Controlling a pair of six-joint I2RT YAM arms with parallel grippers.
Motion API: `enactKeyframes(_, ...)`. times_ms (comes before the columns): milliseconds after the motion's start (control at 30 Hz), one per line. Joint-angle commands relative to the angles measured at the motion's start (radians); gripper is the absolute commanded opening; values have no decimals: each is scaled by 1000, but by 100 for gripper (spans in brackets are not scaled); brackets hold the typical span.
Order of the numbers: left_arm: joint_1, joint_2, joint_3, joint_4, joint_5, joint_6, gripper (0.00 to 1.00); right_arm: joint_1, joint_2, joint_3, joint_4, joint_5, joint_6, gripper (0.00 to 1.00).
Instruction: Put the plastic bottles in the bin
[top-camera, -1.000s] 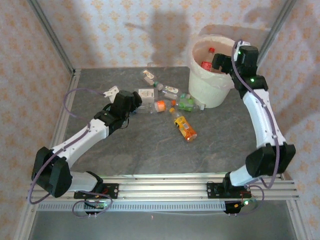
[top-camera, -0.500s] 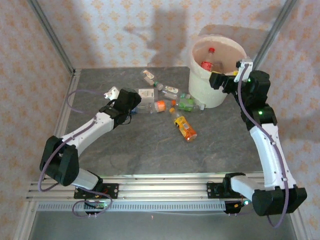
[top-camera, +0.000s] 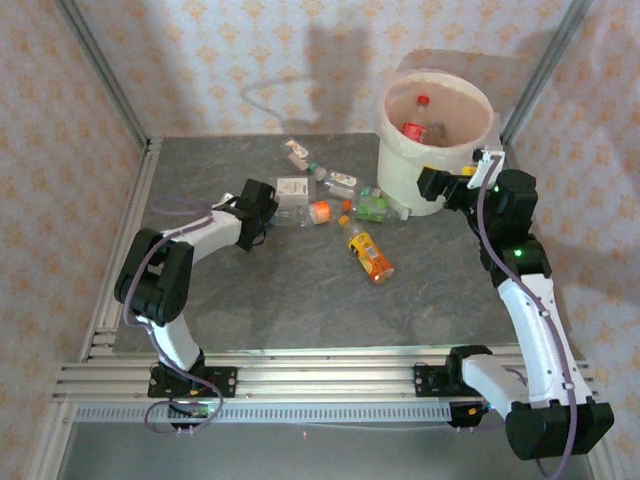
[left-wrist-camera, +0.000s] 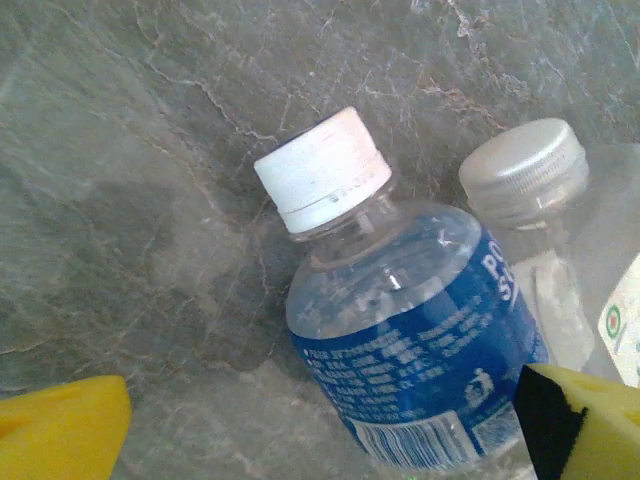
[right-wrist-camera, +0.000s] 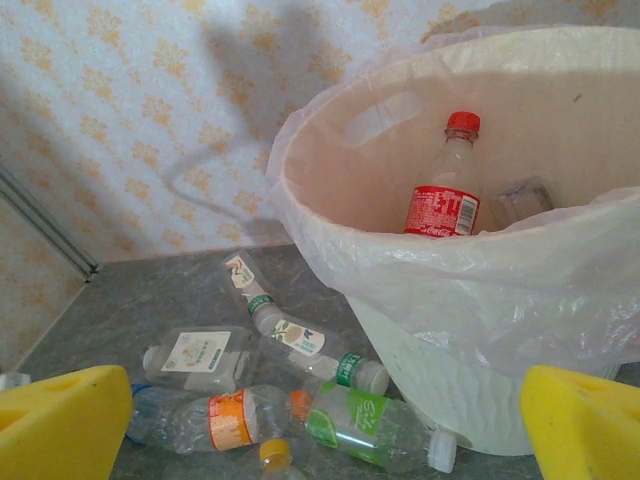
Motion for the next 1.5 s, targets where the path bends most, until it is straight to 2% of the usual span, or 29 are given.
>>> enactKeyframes(0, 12, 28, 57, 31, 26, -83, 100, 3, -31, 15, -5, -17, 13, 99)
enactKeyframes(267, 16, 125, 97, 96, 59, -165, 97, 3, -85, 20, -88, -2, -17, 99)
enactKeyframes(400, 16, 156, 86, 151, 49, -186, 90, 3, -104, 16, -123, 8, -21, 99)
enactKeyframes(500, 16, 171, 71, 175, 28, -184, 80, 3, -115, 10, -132, 3, -14, 99)
enactKeyframes(733, 16, 177, -7, 281, 31, -186, 71, 3, -125, -15, -129, -5, 12, 99)
enactKeyframes(867, 16, 169, -9, 289, 35, -147, 67, 3, -125, -17, -126, -16, 17, 99)
enactKeyframes(1000, 17, 156, -2, 313, 53, -82, 57, 3, -118, -5, -127, -37, 37, 99)
enactKeyframes(1300, 16, 20, -47, 299, 13, 38, 57, 3, -116, -37, -20, -117, 86, 99)
enactKeyframes(1467, 16, -52, -96, 290, -5, 73, 56, 5, -129, -75, 41, -105, 112, 99)
